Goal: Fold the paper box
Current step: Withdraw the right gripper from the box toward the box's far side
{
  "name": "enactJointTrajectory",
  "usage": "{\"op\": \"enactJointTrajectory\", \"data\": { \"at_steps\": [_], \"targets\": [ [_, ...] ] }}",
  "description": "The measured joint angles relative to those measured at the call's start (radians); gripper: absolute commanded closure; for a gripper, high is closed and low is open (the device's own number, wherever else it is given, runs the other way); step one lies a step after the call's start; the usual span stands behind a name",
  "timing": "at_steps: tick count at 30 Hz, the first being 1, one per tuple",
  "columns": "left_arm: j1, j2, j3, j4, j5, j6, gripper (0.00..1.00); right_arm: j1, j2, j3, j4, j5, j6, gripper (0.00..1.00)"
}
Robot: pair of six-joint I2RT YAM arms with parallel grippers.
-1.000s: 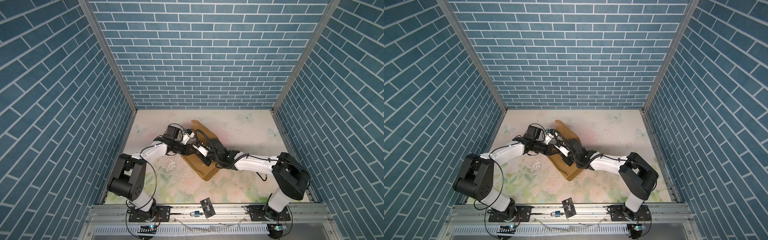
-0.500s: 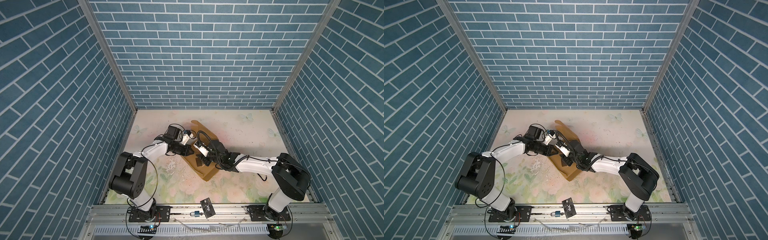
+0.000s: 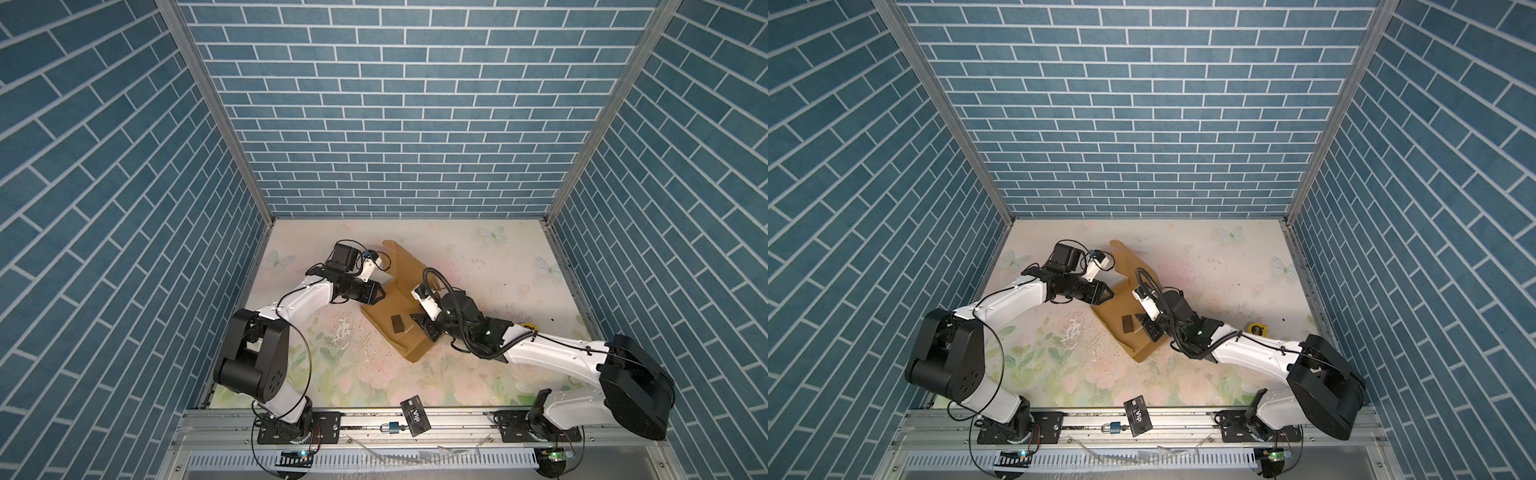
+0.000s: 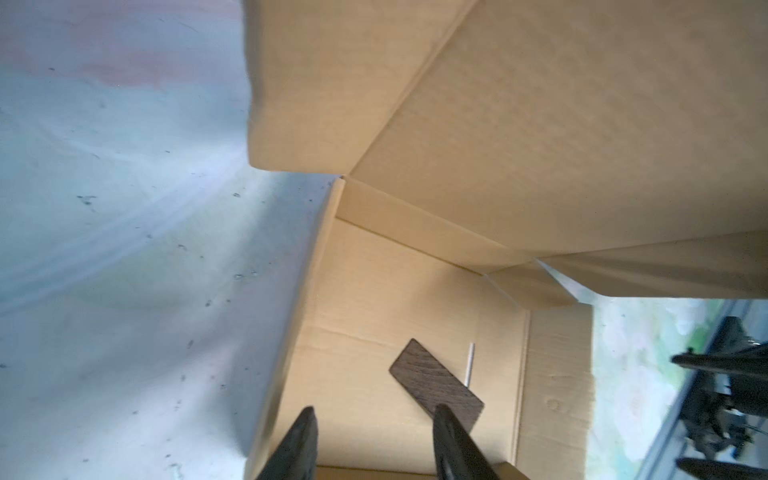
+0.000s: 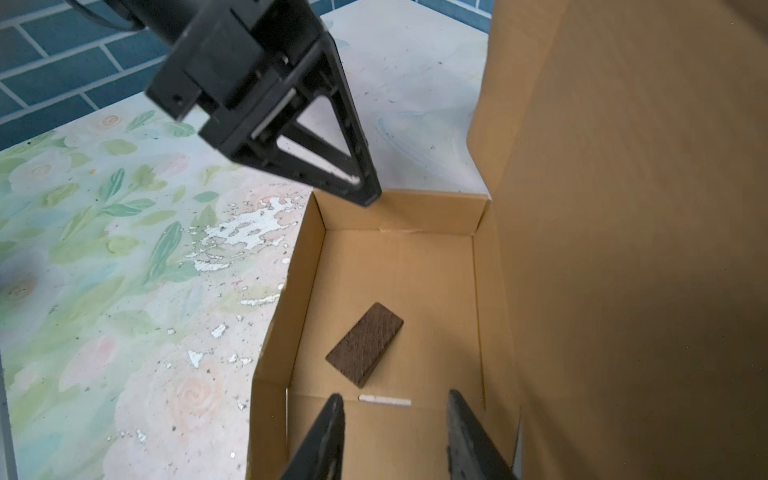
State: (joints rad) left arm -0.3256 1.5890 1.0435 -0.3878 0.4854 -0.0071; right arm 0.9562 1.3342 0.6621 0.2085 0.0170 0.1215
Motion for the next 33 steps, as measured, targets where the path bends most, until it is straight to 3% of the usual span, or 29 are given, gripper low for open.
{"op": "enactJointTrajectory", "data": {
  "at_steps": [9,16,25,33],
  "targets": [
    [0.000,0.053,0.014,-0.015,-0.204,0.046,0.41,0.000,-0.219,-0.199,-0.048,0.070,0.232,0.60],
    [0.001,0.123,0.056,-0.052,-0.251,0.043,0.42,-0.018,-0.347,-0.244,-0.078,0.125,0.326,0.64],
    [0.001,0.127,0.057,-0.078,-0.201,-0.003,0.43,-0.051,-0.202,-0.171,-0.085,0.088,0.354,0.67],
    [0.000,0.073,0.016,-0.072,-0.112,-0.029,0.40,-0.183,-0.064,0.006,-0.088,0.014,0.349,0.72]
  ]
}}
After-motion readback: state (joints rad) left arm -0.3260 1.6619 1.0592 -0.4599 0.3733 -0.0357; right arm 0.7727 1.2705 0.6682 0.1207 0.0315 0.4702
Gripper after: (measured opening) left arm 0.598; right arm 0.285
